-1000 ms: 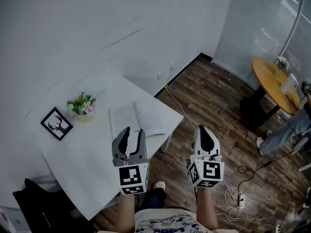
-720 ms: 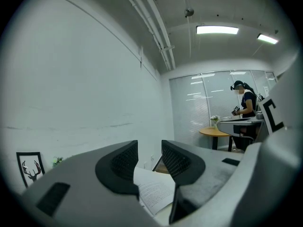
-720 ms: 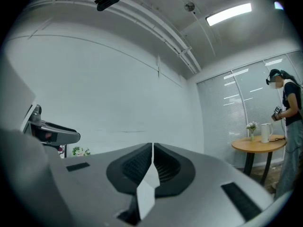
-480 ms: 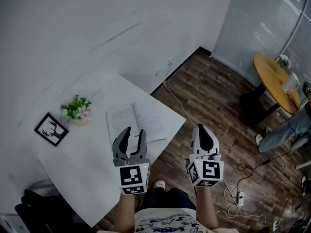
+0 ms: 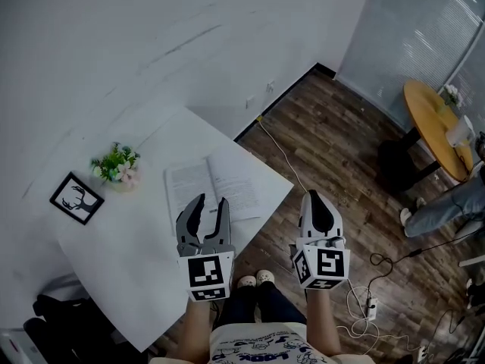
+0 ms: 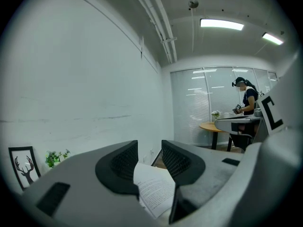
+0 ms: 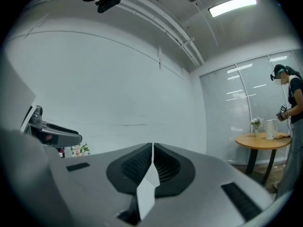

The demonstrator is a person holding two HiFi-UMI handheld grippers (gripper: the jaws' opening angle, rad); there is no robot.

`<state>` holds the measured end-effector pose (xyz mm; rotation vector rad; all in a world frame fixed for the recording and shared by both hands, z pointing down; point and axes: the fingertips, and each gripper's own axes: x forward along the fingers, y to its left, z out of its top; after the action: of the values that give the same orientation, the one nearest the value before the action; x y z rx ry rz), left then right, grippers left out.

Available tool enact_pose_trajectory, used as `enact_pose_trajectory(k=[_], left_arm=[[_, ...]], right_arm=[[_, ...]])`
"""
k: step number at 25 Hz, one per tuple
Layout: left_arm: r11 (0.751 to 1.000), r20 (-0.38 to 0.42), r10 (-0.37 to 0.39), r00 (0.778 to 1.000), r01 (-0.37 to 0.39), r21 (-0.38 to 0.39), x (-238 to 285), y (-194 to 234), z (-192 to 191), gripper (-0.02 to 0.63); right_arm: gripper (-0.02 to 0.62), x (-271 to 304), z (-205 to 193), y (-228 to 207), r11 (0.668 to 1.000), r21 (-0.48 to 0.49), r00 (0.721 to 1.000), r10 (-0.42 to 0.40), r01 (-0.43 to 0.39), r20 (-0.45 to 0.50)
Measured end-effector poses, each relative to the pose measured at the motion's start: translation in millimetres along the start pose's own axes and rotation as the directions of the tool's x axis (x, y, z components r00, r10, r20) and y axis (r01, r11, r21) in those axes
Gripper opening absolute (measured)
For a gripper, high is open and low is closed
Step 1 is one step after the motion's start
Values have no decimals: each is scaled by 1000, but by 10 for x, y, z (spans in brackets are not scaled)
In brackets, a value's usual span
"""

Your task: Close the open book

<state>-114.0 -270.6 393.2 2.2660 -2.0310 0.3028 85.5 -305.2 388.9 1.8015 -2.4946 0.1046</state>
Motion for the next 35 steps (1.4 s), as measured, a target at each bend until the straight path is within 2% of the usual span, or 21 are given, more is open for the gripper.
enact_pose_trajectory(k=[8,17,21,25,29,31,33,35], left_arm=[[1000,-41,30,999,-29,12,178,-6,-98,140],[999,-100,40,994,-39,14,321,-21,-399,140],[995,-136,48,990,-35,93,373,-88,-548,140],[980,-190,52,980,-13,200,412,-180,-753,140],[947,-247,62,967,22,321,451,-269,-1011,140],[908,-270,86,959,36,417,469,-301,-1149,140],[856,-278,112,954,49,514,491,-329,-1255,140],[814,-287,116,951,74,576,513,-377,-1343,140]], right_arm=[[34,249,-115,-42,999,-5,998,45,-45,-41],[34,386,-336,-54,997,-4,994,74,-74,-86],[34,401,-437,-110,997,-4,992,72,-73,-107],[34,411,-512,-132,997,-1,990,74,-74,-124],[34,411,-575,-144,997,-4,988,75,-76,-135],[34,403,-620,-159,997,-2,987,74,-75,-144],[34,400,-661,-178,997,-1,986,72,-73,-153],[34,392,-688,-205,998,0,985,67,-67,-158]])
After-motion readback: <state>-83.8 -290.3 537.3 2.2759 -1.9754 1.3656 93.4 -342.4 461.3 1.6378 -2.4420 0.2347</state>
